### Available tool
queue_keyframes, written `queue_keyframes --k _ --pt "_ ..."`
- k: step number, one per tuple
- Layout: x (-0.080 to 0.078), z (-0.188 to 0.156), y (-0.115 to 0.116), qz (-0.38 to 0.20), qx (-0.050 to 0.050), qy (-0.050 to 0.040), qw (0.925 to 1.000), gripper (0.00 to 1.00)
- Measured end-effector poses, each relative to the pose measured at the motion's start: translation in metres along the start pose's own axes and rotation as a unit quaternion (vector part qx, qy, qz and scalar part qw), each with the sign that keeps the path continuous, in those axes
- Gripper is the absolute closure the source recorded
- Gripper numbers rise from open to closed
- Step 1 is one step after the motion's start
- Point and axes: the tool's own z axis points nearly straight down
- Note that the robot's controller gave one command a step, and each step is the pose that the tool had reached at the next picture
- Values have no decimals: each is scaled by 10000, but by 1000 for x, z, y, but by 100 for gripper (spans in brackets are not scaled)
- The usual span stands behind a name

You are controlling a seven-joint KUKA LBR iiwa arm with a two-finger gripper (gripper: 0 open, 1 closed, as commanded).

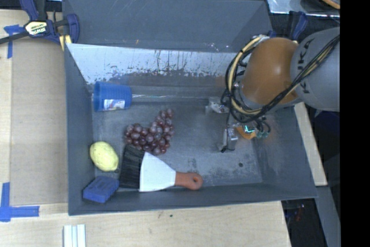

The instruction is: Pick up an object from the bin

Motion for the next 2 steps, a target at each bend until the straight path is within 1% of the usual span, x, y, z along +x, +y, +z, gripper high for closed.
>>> queue_keyframes --k 2 --pt "0 0 0 -6 0 0 10000 0"
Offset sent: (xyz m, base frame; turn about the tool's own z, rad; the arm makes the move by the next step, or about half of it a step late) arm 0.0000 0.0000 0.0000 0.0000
